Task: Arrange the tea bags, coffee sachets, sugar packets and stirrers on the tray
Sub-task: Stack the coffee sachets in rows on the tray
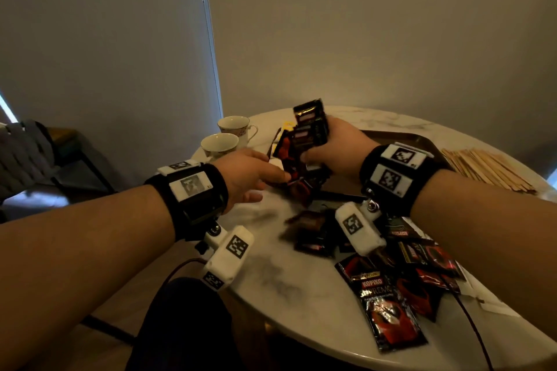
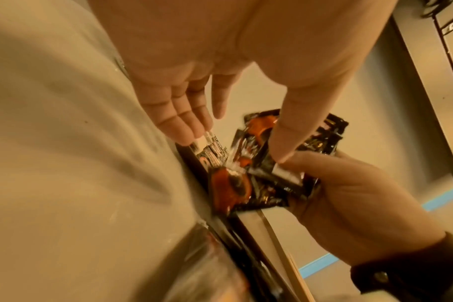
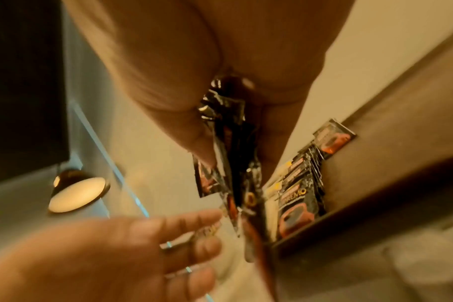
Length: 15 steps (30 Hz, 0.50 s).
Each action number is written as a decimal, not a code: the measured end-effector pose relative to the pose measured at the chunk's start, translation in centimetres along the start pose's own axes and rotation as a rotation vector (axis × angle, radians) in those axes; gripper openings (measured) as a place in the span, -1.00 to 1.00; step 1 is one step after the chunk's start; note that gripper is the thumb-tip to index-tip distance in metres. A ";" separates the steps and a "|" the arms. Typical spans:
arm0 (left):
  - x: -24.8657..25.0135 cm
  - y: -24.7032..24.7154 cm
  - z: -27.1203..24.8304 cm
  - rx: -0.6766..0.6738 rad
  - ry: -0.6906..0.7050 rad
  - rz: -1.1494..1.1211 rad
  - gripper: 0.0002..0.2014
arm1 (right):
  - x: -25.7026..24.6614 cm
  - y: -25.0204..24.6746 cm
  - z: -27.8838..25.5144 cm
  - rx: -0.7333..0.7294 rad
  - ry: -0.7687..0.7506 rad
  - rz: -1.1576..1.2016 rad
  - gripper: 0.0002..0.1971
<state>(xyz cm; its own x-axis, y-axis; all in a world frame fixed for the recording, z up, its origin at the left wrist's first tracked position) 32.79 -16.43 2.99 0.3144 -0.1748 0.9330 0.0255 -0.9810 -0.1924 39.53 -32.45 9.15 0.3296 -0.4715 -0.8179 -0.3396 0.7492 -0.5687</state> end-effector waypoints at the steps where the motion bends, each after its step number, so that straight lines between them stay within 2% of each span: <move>1: 0.0 0.3 0.4 -0.003 -0.003 0.014 -0.38 | 0.5 -0.3 0.2 0.014 0.010 0.146 -0.54; 4: 0.7 1.6 1.4 -0.049 0.016 0.026 -0.38 | 1.9 -0.7 0.6 0.037 0.016 0.448 -0.51; 8: 2.0 3.4 2.5 -0.111 0.071 0.040 -0.55 | 3.0 -1.2 1.4 0.054 -0.005 0.648 -0.41; 15: 4.3 4.8 5.0 -0.099 0.124 0.038 -0.70 | 5.2 -1.9 2.4 0.069 0.102 0.660 -0.67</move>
<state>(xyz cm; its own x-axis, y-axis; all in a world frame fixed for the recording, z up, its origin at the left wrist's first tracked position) 39.02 -21.49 4.50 0.1938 -0.2146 0.9573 -0.0792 -0.9760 -0.2028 43.98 -35.22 6.20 -0.0136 0.0565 -0.9983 -0.3835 0.9217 0.0574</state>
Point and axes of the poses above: each hand's wrist, its own z-axis towards the middle knuckle, its own y-axis out of the palm, x = y × z, the point moved 10 cm from there along z, towards the middle knuckle, and after that the axes turned 5 degrees about -x, right-handed, at the moved point
